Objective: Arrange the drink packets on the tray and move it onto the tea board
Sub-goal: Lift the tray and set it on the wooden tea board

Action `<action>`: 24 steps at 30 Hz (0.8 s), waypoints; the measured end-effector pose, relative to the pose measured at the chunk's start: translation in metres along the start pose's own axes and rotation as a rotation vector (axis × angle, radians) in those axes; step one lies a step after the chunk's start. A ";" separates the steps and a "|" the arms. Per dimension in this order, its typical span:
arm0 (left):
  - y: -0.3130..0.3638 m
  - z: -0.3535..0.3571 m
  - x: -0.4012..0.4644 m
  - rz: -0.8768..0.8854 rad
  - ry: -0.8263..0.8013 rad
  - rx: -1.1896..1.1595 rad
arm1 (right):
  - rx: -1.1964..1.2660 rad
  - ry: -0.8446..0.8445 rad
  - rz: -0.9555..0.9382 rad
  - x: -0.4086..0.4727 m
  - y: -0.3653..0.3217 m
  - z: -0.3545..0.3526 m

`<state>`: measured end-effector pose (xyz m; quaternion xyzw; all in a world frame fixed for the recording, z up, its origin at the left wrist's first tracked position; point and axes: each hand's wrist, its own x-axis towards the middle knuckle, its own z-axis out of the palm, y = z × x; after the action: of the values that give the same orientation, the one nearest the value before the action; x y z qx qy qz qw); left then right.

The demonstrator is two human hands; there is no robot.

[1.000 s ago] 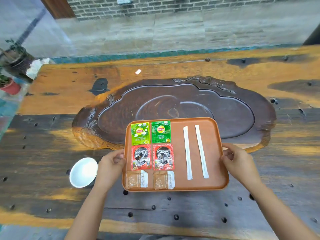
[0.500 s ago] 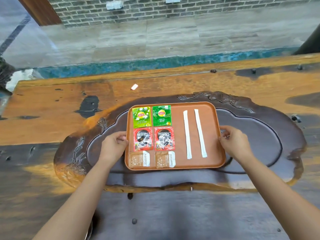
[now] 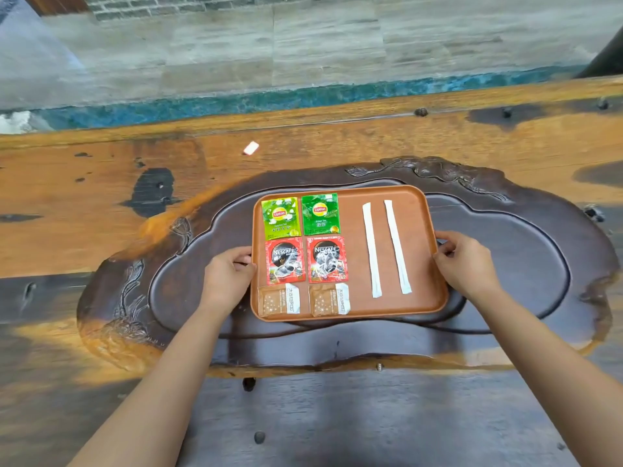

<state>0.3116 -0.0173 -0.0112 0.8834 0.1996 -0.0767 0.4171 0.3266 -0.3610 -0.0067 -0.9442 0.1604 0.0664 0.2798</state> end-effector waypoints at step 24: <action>0.000 0.005 -0.015 -0.026 -0.003 0.000 | -0.019 -0.013 -0.049 -0.017 0.004 -0.006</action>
<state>0.2983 -0.0254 -0.0099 0.8806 0.2106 -0.0833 0.4162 0.3099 -0.3629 -0.0005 -0.9500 0.1348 0.0675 0.2734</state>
